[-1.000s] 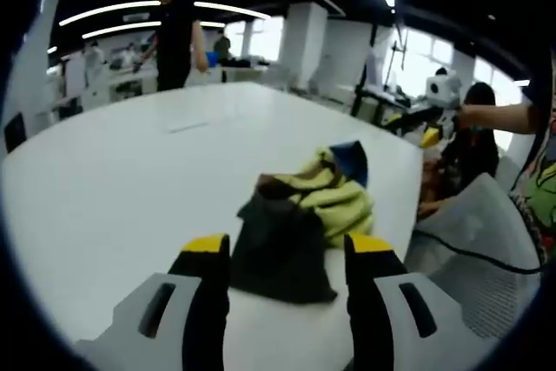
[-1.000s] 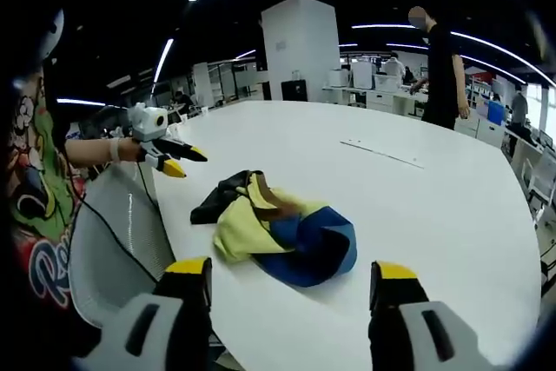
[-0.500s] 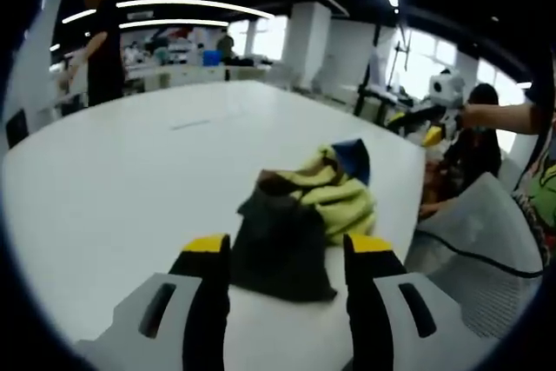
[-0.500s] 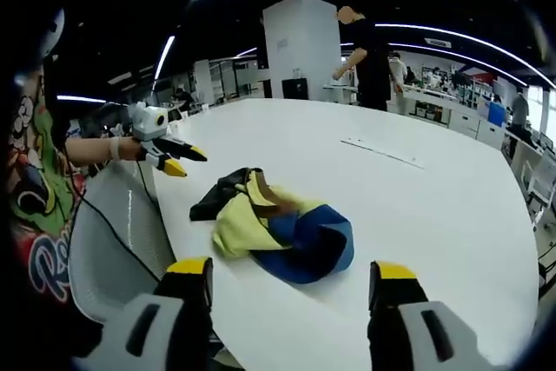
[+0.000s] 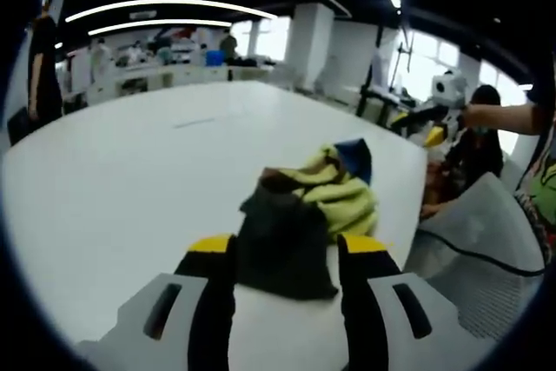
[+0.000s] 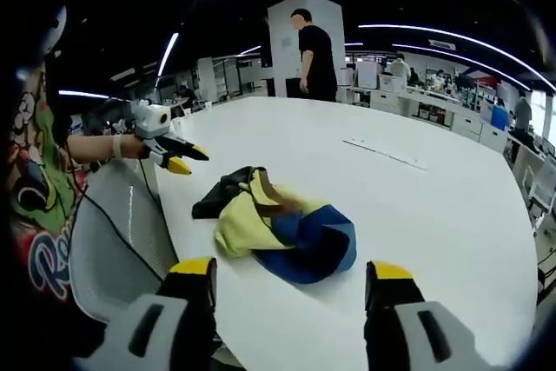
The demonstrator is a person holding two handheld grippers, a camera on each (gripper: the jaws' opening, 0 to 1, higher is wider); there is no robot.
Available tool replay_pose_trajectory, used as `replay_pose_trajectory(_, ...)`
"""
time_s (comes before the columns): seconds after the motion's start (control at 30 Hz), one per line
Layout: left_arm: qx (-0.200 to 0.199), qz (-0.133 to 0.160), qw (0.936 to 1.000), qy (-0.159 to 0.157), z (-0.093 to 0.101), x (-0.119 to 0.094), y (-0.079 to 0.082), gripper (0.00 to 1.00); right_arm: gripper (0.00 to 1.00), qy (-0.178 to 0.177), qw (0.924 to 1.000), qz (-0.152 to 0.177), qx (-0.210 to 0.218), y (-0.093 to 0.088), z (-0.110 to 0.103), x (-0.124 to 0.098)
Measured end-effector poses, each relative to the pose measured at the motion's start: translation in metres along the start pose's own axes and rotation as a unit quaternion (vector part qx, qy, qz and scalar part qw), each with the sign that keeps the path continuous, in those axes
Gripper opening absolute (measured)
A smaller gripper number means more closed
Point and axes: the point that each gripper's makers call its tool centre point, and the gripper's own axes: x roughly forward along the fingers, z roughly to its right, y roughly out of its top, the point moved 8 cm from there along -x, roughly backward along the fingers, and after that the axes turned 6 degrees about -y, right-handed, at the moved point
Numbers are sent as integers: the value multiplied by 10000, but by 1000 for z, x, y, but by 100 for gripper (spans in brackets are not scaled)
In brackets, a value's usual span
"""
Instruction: Fold the garment on the visible template until the final outline fits inside the template.
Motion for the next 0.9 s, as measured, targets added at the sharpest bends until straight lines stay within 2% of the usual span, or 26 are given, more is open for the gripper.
replay_pose_trajectory(0.37, -5, -10, 10000, 0, -2, 1, 0, 39, 67, -28, 10000, -5, -4, -2, 0, -1)
replay_pose_trajectory(0.73, -124, -76, 9999, -1, -11, 19, -2, 33, 60, 114, 9999, -81, -36, -2, -9, 12)
replay_pose_trajectory(0.9, -110, -149, 9998, -48, -9, 27, -3, 35, 59, 193, 9995, -151, -207, -1, -7, 19)
